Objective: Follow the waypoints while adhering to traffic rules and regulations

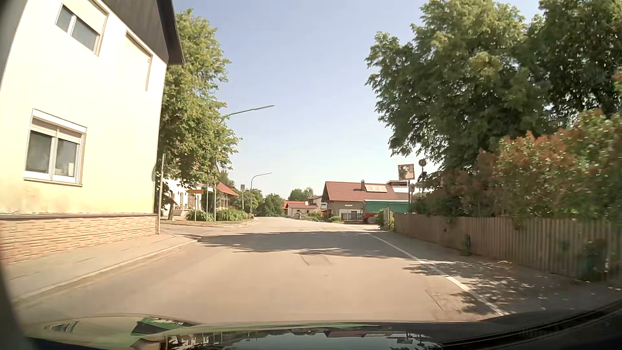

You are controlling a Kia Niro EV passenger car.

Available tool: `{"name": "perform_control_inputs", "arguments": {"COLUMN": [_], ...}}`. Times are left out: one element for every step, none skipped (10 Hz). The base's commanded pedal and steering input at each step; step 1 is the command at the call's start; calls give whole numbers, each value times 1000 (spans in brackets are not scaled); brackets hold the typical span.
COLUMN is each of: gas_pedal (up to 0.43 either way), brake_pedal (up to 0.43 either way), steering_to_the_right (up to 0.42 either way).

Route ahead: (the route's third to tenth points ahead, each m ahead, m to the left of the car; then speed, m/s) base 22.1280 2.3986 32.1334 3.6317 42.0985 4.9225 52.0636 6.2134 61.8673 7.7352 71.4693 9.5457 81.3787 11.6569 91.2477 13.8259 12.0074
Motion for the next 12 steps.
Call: {"name": "perform_control_inputs", "arguments": {"gas_pedal": [177,177,189,189,189,189,189,189,189,189,189,189], "brake_pedal": [0,0,0,0,0,0,0,0,0,0,0,0], "steering_to_the_right": [-12,-14,-14,-14,-14,-17,-19,-21,-22,-23,-23,-23]}}
